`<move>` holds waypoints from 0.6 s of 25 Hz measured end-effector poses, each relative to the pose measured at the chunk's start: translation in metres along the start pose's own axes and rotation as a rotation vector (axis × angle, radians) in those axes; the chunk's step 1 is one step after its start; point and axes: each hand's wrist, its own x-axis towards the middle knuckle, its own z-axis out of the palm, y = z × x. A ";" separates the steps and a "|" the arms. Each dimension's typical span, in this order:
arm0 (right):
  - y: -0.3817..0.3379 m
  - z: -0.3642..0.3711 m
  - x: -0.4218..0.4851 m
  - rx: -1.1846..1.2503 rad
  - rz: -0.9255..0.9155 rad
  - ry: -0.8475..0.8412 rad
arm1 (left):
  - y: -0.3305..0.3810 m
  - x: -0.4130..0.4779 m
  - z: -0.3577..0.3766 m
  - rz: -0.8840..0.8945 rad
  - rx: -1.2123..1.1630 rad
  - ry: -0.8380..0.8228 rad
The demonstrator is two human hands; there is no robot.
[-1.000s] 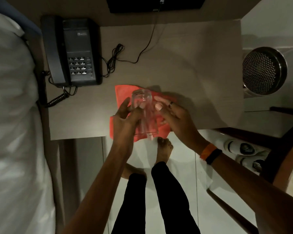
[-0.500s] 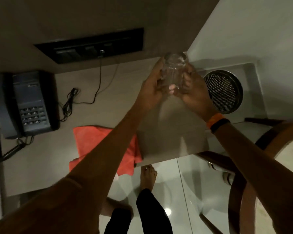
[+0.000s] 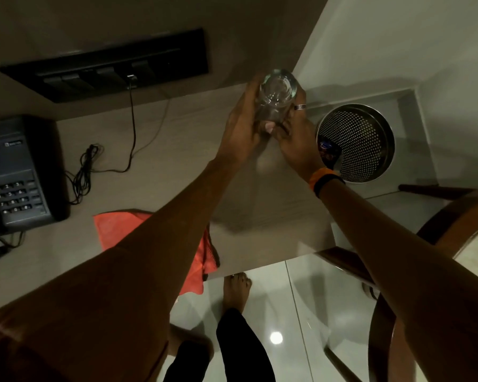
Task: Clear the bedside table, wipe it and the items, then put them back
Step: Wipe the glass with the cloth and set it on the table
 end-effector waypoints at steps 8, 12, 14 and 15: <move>-0.049 0.017 -0.058 -0.191 -0.106 0.317 | 0.004 -0.082 -0.030 -0.035 0.324 0.231; -0.097 0.073 -0.116 -0.495 -0.389 0.160 | -0.001 -0.173 -0.080 -0.181 0.581 0.318; -0.127 0.116 -0.133 -0.605 -0.517 -0.038 | 0.000 -0.218 -0.115 -0.328 0.705 0.392; -0.142 0.141 -0.143 -0.670 -0.600 -0.129 | 0.002 -0.241 -0.136 -0.394 0.761 0.445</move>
